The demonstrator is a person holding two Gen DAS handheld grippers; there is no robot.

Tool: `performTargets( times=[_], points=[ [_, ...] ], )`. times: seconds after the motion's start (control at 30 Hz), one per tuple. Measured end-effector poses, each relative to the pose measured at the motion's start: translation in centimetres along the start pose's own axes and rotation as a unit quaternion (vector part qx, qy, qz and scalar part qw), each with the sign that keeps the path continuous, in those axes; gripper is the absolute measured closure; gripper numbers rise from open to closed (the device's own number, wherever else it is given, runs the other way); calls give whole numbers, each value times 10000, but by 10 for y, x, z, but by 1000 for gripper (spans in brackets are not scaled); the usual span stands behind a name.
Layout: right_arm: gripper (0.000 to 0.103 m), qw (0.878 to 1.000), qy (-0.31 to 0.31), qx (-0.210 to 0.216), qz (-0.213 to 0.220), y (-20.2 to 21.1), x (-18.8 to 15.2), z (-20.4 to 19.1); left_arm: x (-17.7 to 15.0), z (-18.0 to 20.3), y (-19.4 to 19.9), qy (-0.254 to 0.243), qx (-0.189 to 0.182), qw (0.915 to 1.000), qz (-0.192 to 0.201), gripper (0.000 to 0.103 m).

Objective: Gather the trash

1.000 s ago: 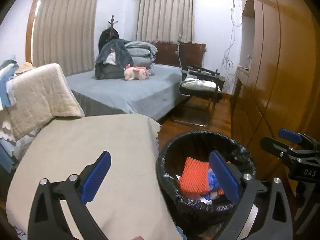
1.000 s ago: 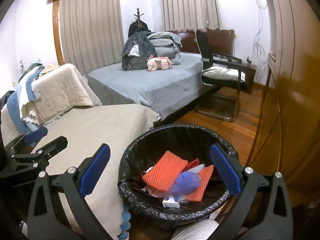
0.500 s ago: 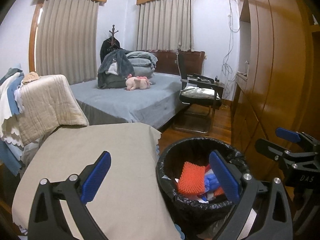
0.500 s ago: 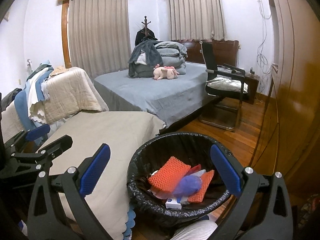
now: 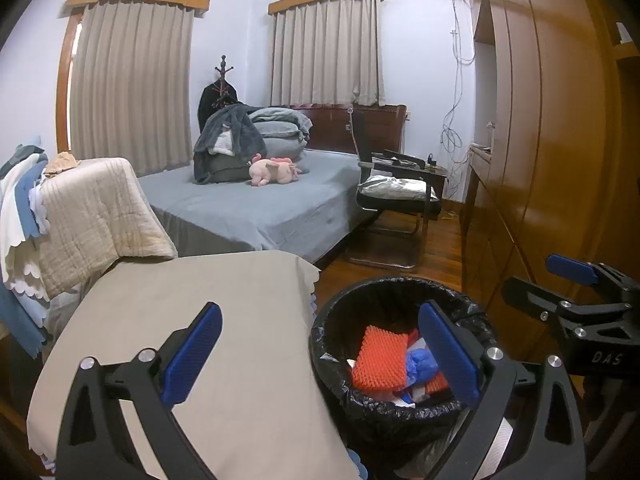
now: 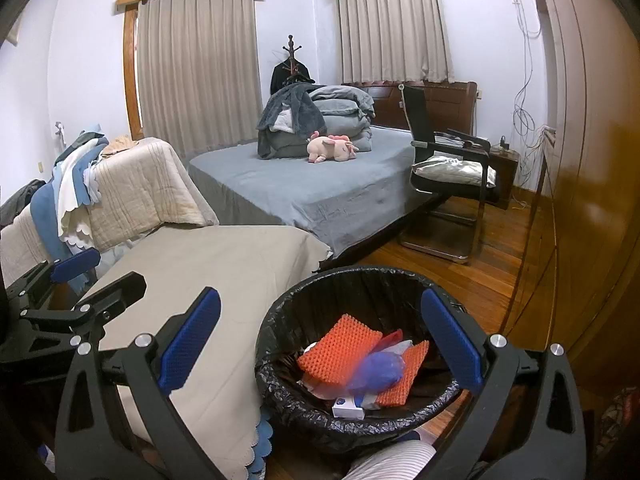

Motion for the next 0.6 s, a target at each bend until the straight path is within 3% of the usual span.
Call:
performTargets(
  times=[0.6],
  points=[
    [5, 10000, 26, 24, 4, 0, 8, -3, 1, 0, 0, 12, 8, 10000, 15, 6]
  ],
)
Point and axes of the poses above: each gripper's, at about its wrist camera, not at the fingertips, and y roughly against the way its jaws point, z to its right, x to its top, the point moved 10 cm from there along -y, roughly the way its jaws point, and after that the axes turned 13 degrees about y, right-handed, at the moved point
